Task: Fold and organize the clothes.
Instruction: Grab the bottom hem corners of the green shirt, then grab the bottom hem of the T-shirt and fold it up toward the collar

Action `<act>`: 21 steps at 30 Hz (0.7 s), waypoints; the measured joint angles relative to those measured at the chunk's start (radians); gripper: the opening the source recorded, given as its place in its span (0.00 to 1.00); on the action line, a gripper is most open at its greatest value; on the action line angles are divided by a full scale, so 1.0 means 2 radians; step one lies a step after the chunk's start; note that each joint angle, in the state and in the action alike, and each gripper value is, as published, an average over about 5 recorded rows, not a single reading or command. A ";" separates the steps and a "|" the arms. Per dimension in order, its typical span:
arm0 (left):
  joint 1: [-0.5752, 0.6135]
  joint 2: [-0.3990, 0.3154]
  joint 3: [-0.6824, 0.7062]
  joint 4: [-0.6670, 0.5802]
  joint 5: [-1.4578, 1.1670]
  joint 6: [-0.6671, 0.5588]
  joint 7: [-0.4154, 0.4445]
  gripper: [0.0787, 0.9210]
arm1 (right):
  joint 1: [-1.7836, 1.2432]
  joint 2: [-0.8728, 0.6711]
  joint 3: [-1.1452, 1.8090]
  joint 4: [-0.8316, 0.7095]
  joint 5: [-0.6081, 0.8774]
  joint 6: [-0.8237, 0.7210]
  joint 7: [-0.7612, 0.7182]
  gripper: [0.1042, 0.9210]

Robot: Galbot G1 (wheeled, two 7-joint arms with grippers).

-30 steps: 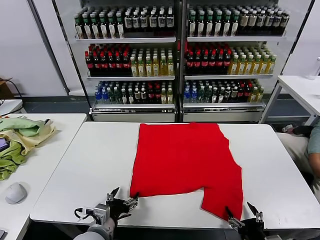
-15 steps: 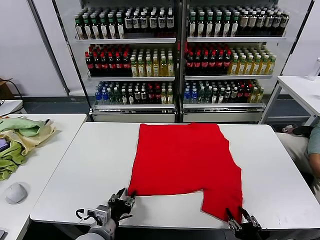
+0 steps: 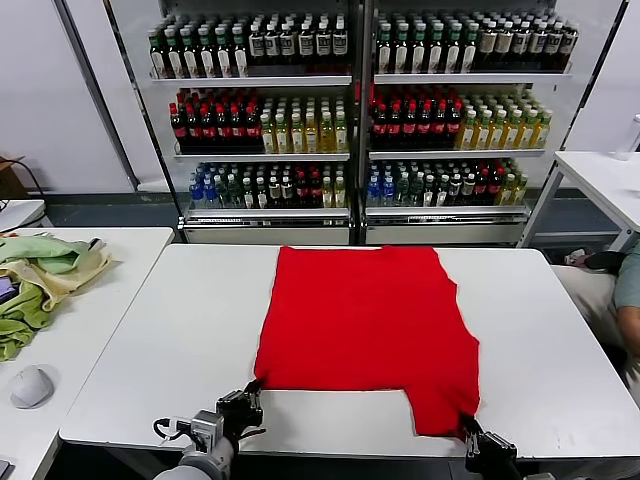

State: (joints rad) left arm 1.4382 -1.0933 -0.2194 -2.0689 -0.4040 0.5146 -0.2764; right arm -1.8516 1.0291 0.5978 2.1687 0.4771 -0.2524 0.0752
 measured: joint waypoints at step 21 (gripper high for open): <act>0.131 0.077 -0.074 -0.128 -0.021 0.001 -0.042 0.01 | -0.104 -0.031 0.050 0.130 0.001 -0.019 -0.028 0.02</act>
State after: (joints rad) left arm 1.6994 -0.9387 -0.3670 -2.3246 -0.4451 0.5164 -0.3609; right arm -2.0596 0.9679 0.6981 2.4284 0.4786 -0.2905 0.0192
